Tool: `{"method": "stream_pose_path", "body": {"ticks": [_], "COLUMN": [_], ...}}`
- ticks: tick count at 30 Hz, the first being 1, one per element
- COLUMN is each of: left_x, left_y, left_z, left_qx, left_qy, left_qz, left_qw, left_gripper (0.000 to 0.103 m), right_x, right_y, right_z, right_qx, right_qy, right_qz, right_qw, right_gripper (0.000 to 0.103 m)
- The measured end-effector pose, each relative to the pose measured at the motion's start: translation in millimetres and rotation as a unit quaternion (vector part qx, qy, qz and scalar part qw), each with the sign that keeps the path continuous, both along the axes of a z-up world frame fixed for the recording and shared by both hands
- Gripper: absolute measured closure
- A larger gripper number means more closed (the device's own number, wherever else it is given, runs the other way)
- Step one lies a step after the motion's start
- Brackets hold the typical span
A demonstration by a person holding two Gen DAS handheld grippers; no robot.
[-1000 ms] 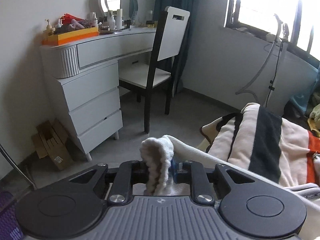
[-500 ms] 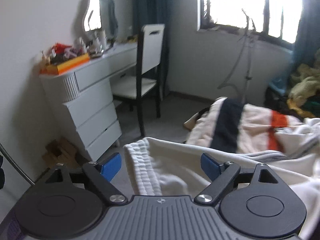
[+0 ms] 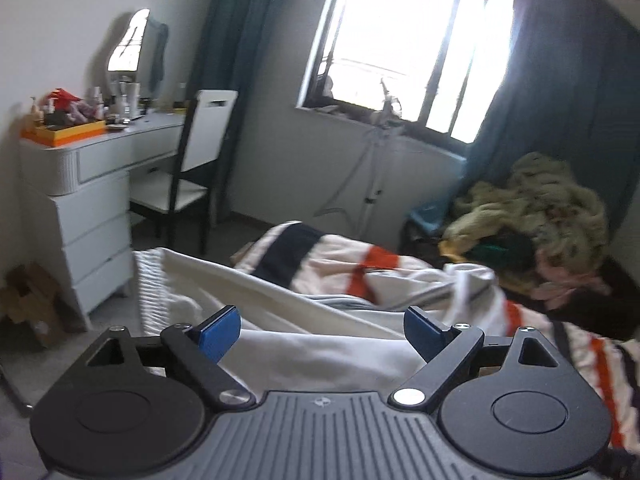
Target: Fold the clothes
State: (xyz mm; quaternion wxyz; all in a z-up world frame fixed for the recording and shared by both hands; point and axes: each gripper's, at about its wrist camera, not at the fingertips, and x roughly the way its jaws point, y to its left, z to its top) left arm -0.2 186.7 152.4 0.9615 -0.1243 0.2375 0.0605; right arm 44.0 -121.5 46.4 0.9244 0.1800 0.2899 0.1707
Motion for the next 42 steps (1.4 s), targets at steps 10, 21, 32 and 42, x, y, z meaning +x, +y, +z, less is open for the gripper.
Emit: {"method": "stream_pose_path", "body": {"ticks": [10, 21, 32, 42], "left_x": [-41.5, -30.1, 74.4, 211.0], "left_y": [-88.0, -122.9, -121.6, -163.0], "left_z": [36.6, 11.2, -36.7, -139.4], "left_qx": [0.022, 0.003, -0.009, 0.015], "left_qy": [-0.016, 0.014, 0.027, 0.059], "left_qz": [-0.047, -0.082, -0.044, -0.088], "left_qw": [0.9985, 0.9965, 0.9986, 0.9943], "left_gripper": [0.01, 0.009, 0.007, 0.007], "right_x": [-43.8, -45.5, -19.0, 34.5], "right_y": [-56.7, -33.1, -42.0, -97.9], "right_z": [46.0, 47.1, 32.3, -43.7], "right_qx": [-0.045, -0.11, -0.105, -0.019], "right_qy": [-0.052, -0.071, -0.119, -0.09], "right_qz": [-0.087, -0.069, -0.065, -0.141], "right_qw": [0.994, 0.989, 0.985, 0.986], "right_gripper": [0.015, 0.016, 0.016, 0.016]}}
